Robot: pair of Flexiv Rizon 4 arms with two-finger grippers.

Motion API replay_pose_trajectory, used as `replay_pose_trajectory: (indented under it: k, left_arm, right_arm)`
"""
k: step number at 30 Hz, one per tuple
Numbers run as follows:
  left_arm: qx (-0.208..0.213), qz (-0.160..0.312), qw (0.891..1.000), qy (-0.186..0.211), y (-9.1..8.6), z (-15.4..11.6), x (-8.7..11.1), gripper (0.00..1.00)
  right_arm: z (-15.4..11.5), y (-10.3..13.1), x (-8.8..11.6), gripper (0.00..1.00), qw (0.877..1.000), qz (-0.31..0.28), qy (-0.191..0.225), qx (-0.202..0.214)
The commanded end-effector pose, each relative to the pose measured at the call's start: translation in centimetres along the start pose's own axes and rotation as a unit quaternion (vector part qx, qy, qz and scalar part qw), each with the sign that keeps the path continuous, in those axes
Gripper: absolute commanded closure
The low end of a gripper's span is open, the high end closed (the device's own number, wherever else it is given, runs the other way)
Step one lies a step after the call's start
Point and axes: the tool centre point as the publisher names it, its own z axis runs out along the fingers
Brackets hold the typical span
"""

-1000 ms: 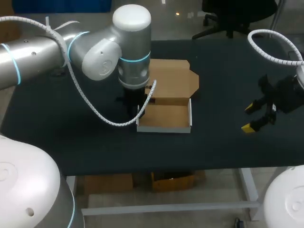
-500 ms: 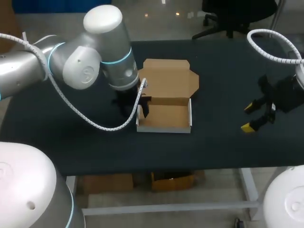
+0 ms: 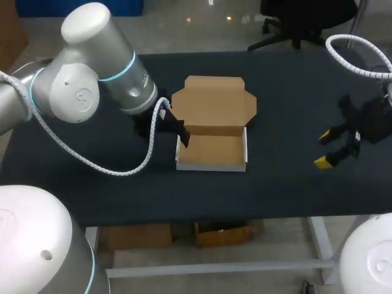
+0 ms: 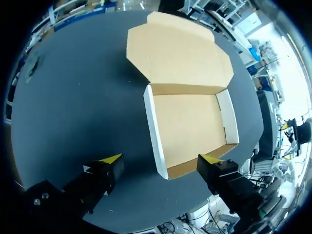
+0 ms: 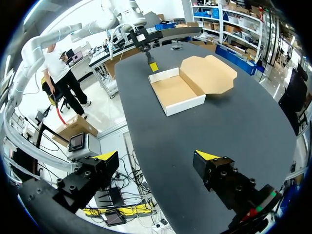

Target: Assemble the packaging by folding the flat box into shape, placing the metal phone stand inside, and closing the box properly

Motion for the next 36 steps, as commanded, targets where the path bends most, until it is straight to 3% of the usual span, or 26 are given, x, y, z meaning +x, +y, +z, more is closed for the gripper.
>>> replay_pose_trajectory:
  k: [1,12,22,28,36]
  left_arm:
    - [0.019,0.017,0.999,0.029,1.5,-1.5,-0.5,0.0]
    - [0.029,0.117,0.991,0.055,3.2,-3.5,-0.2,0.0]
    - [0.072,0.23,0.967,0.083,6.0,-7.3,-1.0,0.0]
    - [0.095,0.251,0.961,0.06,7.5,-9.0,-1.3,0.0]
    - [0.113,0.27,0.954,0.064,8.8,-10.7,-2.5,0.0]
  right_arm:
    - [-0.4,0.0,0.0,0.0,1.0,-0.002,0.004,-0.004]
    - [-0.6,0.1,0.0,0.0,1.0,0.001,0.007,-0.01]
    - [-1.2,-0.1,0.1,0.0,1.0,0.005,0.002,-0.019]
    - [-1.5,-0.1,0.0,0.0,1.0,0.009,0.0,-0.021]
    - [-1.9,-0.1,-0.1,0.0,1.0,0.015,-0.002,-0.026]
